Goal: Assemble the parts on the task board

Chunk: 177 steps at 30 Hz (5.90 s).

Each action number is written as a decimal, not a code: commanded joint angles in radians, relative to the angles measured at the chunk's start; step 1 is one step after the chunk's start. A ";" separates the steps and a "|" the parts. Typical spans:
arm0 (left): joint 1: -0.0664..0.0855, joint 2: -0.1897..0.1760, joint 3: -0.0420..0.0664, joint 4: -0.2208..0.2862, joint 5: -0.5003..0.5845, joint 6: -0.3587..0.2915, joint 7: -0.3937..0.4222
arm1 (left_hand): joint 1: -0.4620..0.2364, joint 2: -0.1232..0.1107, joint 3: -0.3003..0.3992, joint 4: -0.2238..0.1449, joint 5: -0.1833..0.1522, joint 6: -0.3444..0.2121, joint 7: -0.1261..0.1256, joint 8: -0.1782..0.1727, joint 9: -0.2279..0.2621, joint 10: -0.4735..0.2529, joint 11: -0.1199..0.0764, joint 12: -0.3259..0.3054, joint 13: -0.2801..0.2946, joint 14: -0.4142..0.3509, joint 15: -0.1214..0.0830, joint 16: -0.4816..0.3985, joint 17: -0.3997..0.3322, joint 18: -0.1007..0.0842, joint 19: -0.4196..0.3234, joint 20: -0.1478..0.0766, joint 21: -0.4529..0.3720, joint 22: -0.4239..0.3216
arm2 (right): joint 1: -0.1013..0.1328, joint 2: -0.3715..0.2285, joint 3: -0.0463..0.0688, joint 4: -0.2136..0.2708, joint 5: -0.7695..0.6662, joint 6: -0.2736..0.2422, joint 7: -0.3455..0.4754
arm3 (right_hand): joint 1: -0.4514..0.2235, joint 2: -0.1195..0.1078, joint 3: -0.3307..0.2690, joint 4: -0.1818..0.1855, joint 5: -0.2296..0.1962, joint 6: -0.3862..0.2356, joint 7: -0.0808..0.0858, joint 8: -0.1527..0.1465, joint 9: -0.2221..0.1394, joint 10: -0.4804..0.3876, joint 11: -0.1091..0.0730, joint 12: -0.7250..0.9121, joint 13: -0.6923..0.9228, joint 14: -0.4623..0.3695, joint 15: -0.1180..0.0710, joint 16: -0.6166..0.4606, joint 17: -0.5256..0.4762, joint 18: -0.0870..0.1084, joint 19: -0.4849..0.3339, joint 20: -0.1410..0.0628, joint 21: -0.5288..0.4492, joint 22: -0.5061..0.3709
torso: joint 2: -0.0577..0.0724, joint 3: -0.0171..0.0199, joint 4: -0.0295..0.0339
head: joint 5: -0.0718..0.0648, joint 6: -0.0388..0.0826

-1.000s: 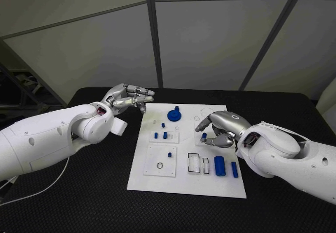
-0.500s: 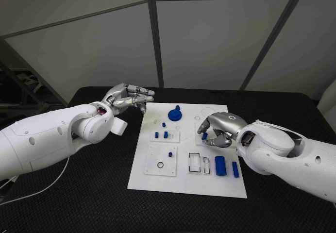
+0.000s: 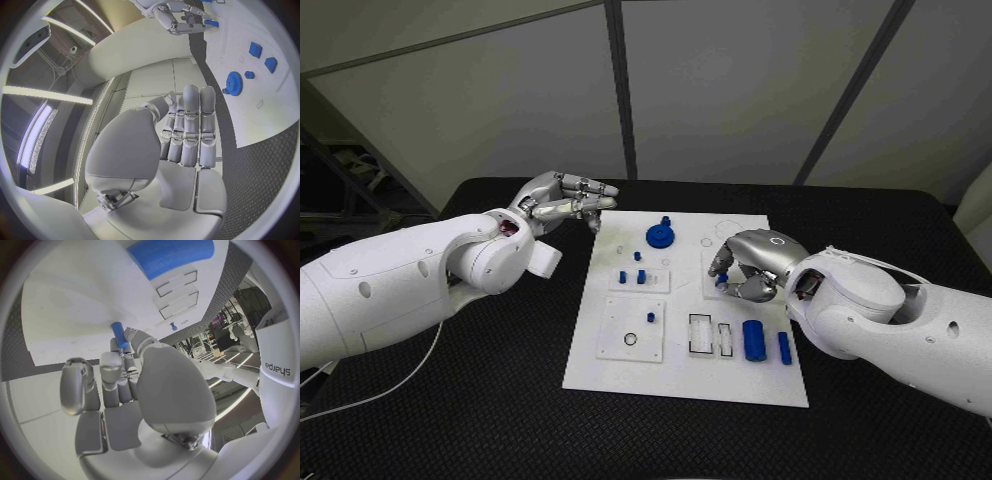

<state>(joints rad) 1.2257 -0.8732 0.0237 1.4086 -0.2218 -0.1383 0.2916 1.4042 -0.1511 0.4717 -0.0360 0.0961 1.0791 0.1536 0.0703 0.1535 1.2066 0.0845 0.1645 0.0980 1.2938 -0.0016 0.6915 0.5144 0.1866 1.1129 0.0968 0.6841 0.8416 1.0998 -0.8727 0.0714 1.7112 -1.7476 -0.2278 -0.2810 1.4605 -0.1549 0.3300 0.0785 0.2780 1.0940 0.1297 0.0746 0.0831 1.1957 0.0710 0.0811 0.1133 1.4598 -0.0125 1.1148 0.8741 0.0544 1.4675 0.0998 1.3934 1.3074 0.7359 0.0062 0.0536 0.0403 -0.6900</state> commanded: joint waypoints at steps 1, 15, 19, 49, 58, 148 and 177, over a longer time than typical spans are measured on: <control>0.001 0.000 0.001 0.001 0.004 0.010 0.000 | -0.006 0.001 -0.005 0.000 -0.006 -0.004 0.001 -0.005 -0.001 -0.007 -0.002 -0.004 0.001 -0.005 -0.001 -0.007 -0.002 -0.004 -0.005 0.004 -0.006 -0.001 | 0.002 -0.003 0.001 0.005 -0.013 0.001 -0.004 | 0.003 0.008 0.009 0.001 -0.004 0.008 0.000 0.003 0.001 0.016 -0.005 0.007 0.002 0.009 -0.004 0.010 0.012 -0.012 0.033 -0.009 0.014 0.118 | -0.001 0.0005 -0.0002 | 0.000 -0.001; 0.001 0.000 0.001 -0.001 0.004 0.014 -0.003 | -0.005 0.002 -0.005 0.000 -0.007 -0.004 0.001 -0.004 -0.001 -0.008 -0.002 -0.004 0.002 -0.006 -0.001 -0.008 -0.002 -0.004 -0.005 0.004 -0.008 -0.002 | 0.002 -0.013 0.001 0.013 -0.029 0.036 -0.030 | 0.003 0.005 0.015 0.001 -0.005 0.012 -0.002 0.002 0.002 0.025 -0.007 0.003 0.002 0.009 -0.007 0.016 0.016 -0.015 0.037 -0.012 0.024 0.127 | -0.002 0.0001 -0.0001 | -0.007 -0.002; 0.001 0.000 0.001 -0.001 0.004 0.015 -0.005 | -0.006 0.002 -0.006 0.000 -0.007 -0.005 0.001 -0.004 -0.001 -0.008 -0.002 -0.004 0.002 -0.006 -0.001 -0.009 -0.002 -0.004 -0.005 0.004 -0.009 -0.003 | 0.002 -0.014 0.001 0.013 -0.031 0.043 -0.034 | 0.003 0.004 0.015 0.001 -0.005 0.012 -0.002 0.002 0.002 0.025 -0.007 0.002 0.002 0.009 -0.007 0.015 0.016 -0.015 0.037 -0.012 0.023 0.127 | 0.000 -0.0004 0.0005 | -0.008 -0.002; 0.001 0.000 0.001 -0.002 0.004 0.016 -0.008 | -0.009 0.003 -0.007 0.002 -0.008 -0.007 0.002 -0.005 -0.002 -0.010 -0.001 -0.005 0.002 -0.009 0.000 -0.013 -0.004 -0.004 -0.006 0.005 -0.013 -0.005 | 0.002 -0.016 0.001 0.039 -0.039 -0.058 -0.003 | 0.026 0.043 0.048 -0.030 -0.007 0.083 -0.021 0.018 0.023 0.109 -0.032 0.003 0.020 0.013 -0.030 0.055 0.059 -0.031 0.064 -0.032 0.089 0.187 | -0.002 0.0004 0.0000 | -0.009 -0.008; 0.001 0.001 0.001 -0.005 0.004 0.016 -0.008 | -0.008 0.004 -0.007 0.002 -0.008 -0.007 0.002 -0.005 -0.002 -0.010 -0.001 -0.005 0.002 -0.010 0.000 -0.014 -0.005 -0.004 -0.006 0.005 -0.015 -0.006 | 0.002 -0.036 0.015 0.074 -0.034 -0.086 0.003 | 0.028 0.042 0.048 -0.035 -0.006 0.083 -0.021 0.018 0.025 0.110 -0.032 0.002 0.022 0.012 -0.031 0.056 0.059 -0.032 0.065 -0.034 0.092 0.189 | -0.003 -0.0009 0.0008 | -0.009 -0.007; 0.002 0.034 0.001 -0.019 0.004 0.029 -0.015 | -0.007 0.007 -0.006 0.001 -0.007 -0.008 0.002 -0.005 -0.002 -0.011 -0.001 -0.004 0.003 -0.010 0.000 -0.017 -0.006 -0.004 -0.006 0.006 -0.018 -0.008 | -0.048 0.262 -0.093 0.016 -0.024 -0.036 0.087 | -0.059 -0.027 0.023 -0.042 -0.016 -0.045 0.002 -0.013 0.004 -0.139 0.029 -0.020 -0.021 -0.029 0.017 -0.023 -0.065 0.007 -0.010 0.005 -0.068 0.060 | -0.003 -0.0009 0.0008 | 0.072 -0.046; 0.001 0.026 -0.010 -0.020 0.004 0.033 -0.020 | -0.008 0.006 -0.007 0.001 -0.008 -0.009 0.003 -0.005 -0.002 -0.012 -0.001 -0.005 0.004 -0.010 0.001 -0.019 -0.007 -0.004 -0.006 0.006 -0.021 -0.010 | -0.012 -0.101 -0.019 0.160 0.478 -0.198 0.037 | -0.100 -0.003 -0.175 0.105 -0.019 0.033 -0.050 0.060 0.039 0.216 -0.069 0.226 0.139 0.025 -0.057 0.091 0.076 -0.023 0.057 -0.054 0.048 0.158 | -0.017 -0.0038 -0.0107 | -0.020 -0.010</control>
<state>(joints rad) 1.2257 -0.8467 0.0135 1.3857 -0.2213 -0.1144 0.2692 1.4002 -0.1471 0.4691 -0.0334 0.0925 1.0755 0.1572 0.0704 0.1523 1.1992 0.0847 0.1645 0.1003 1.2903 0.0018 0.6771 0.5086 0.1865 1.1092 0.1005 0.6685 0.8329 1.0850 -0.9577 0.0514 1.8626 -1.4293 -0.4226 -0.1726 1.3704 -0.1578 0.1583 0.1778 0.2614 1.1126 0.0883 0.1280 0.1141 1.3837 0.0111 0.2790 0.2320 1.4655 -0.0584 1.2023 0.9482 0.0457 1.4657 0.0547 1.4257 1.3082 0.7235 0.0038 0.0474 0.0377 -0.7029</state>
